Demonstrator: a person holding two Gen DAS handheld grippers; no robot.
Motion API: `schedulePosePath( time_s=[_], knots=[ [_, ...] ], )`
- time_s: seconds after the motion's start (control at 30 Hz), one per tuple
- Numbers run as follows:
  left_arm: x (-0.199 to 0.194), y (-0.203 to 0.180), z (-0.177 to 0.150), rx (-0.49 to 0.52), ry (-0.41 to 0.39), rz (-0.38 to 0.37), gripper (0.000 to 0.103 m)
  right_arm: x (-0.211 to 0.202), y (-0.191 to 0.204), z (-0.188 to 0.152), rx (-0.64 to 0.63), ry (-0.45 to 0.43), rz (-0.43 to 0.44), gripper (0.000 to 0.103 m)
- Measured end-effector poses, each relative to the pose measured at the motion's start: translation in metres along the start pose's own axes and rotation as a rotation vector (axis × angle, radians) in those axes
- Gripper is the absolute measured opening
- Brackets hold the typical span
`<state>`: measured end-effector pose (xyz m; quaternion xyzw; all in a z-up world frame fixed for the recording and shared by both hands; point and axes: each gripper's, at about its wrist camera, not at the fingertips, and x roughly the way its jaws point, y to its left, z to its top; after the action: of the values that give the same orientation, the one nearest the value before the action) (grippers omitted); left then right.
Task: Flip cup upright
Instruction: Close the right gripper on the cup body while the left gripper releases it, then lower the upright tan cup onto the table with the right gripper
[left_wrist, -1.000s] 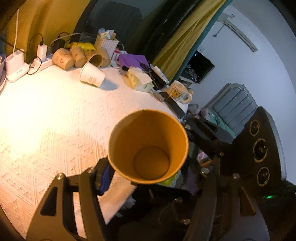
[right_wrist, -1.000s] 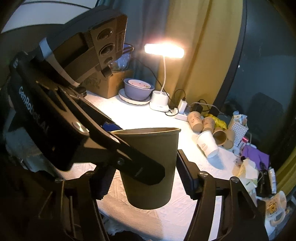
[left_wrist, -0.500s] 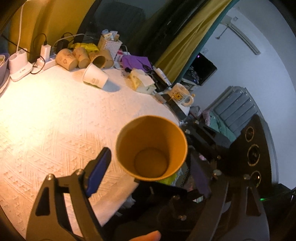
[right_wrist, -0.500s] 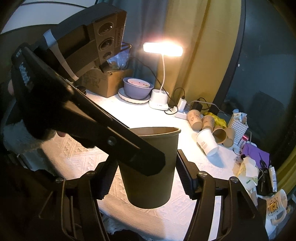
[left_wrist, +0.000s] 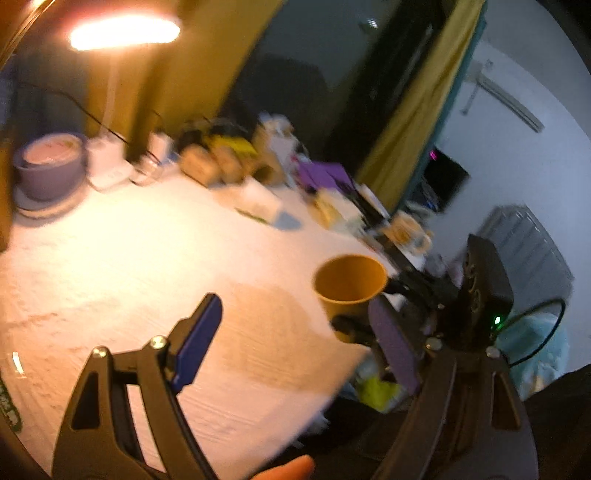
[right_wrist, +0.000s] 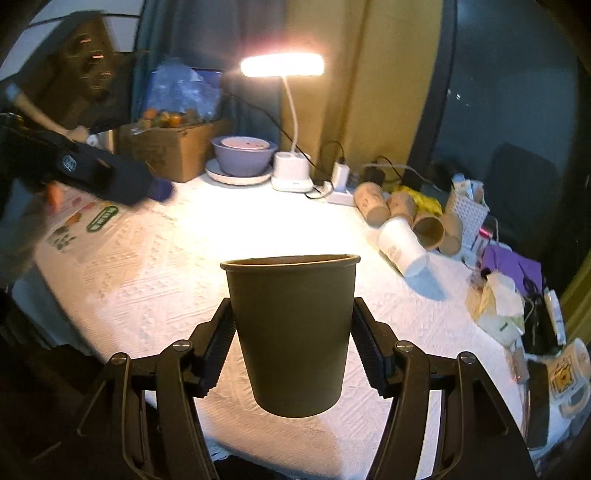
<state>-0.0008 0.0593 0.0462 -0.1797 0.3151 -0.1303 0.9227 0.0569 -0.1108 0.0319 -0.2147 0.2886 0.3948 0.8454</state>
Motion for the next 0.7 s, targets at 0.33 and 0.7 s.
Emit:
schedulePosePath(
  time_s=[0.33, 0.7],
  knots=[
    [0.028, 0.046, -0.043, 0.038, -0.133, 0.407, 0.083, 0.055, -0.021, 0.014, 0.113, 0.050, 0.030, 0.065],
    [0.058, 0.079, -0.041, -0.052, -0.085, 0.418, 0.083, 0.136, -0.016, 0.036, 0.138, 0.118, 0.084, 0.065]
  ],
)
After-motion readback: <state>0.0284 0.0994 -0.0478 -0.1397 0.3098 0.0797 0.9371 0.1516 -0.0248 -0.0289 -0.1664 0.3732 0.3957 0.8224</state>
